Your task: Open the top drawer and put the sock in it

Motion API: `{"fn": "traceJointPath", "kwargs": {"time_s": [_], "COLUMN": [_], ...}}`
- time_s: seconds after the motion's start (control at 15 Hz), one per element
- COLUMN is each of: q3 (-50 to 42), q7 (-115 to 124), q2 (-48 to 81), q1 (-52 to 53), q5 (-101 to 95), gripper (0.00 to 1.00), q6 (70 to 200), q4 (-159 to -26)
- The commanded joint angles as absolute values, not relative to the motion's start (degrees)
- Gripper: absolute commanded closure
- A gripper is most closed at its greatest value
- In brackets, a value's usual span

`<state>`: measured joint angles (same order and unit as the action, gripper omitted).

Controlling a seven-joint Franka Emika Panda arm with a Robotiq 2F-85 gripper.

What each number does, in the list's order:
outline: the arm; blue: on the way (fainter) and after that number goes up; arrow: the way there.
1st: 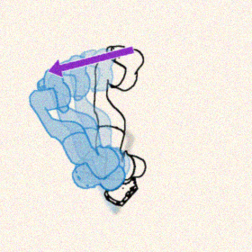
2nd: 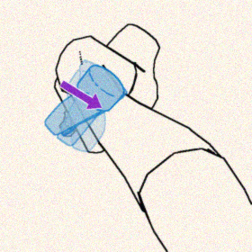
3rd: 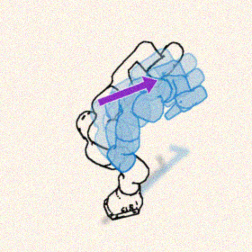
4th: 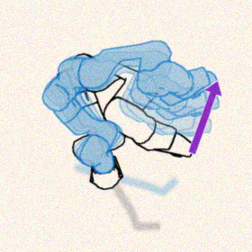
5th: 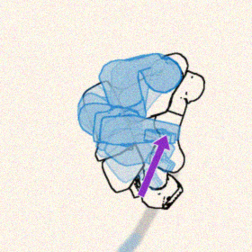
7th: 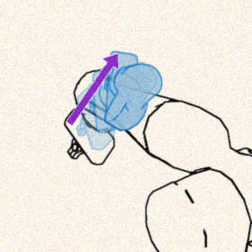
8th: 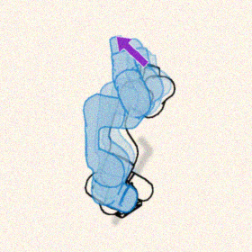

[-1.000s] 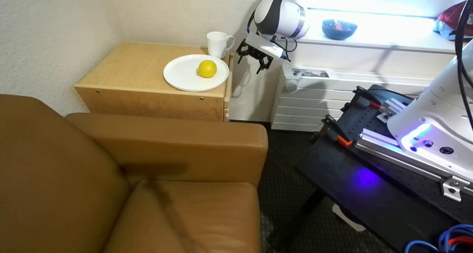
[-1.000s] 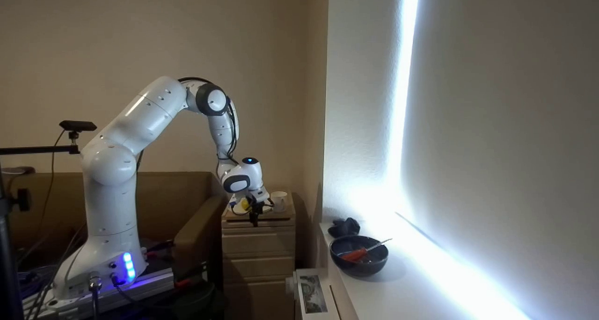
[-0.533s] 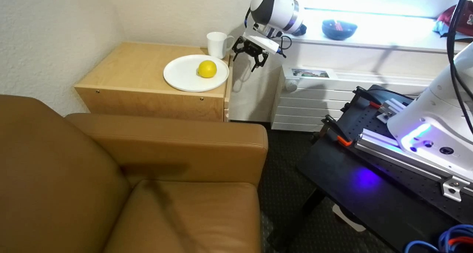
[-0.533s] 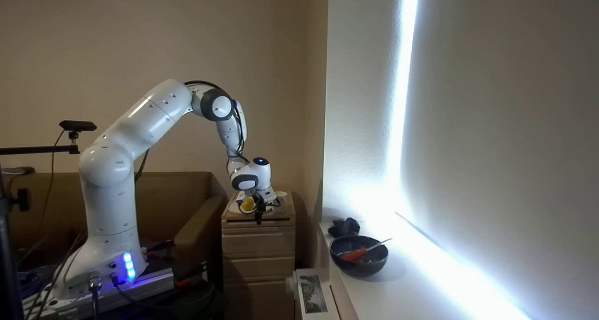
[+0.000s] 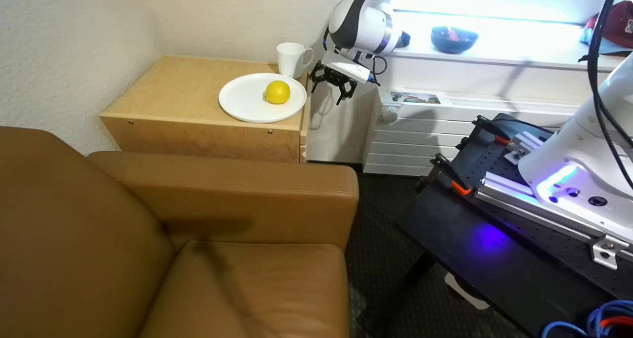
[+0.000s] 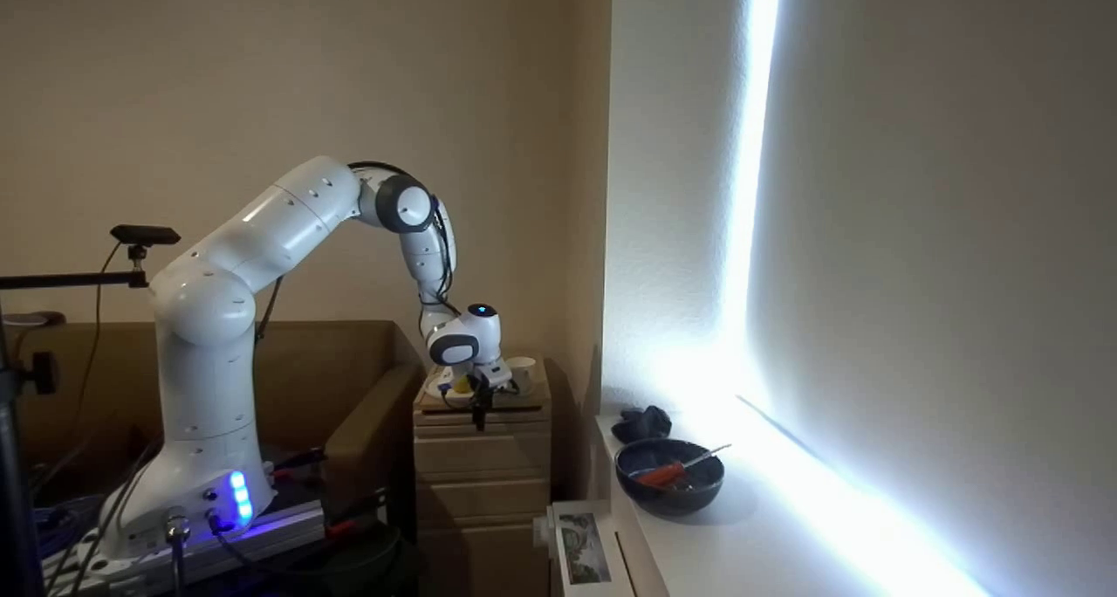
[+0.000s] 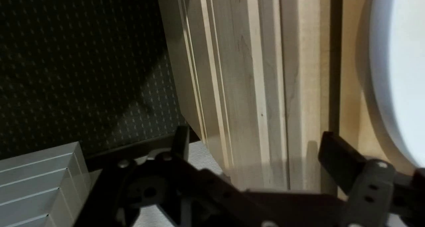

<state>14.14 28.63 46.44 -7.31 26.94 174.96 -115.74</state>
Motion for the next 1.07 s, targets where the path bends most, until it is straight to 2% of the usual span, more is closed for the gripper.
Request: {"fn": "traceJointPath", "kwargs": {"time_s": [0.0,0.53,0.73,1.0], "q3": [13.54,13.61,11.05,2.93], "q7": [27.19,27.83,29.14,32.39], "q2": [51.13,57.41,57.40,55.54], "q1": [-5.72,-5.39,-3.32,2.68], "q5": [28.45,29.19,29.22,28.33], "gripper": [0.00,0.00,0.00,0.00], "q6": [175.82,178.25,177.35,174.49], "q4": [-110.68,-103.94,-103.88,-105.51]}}
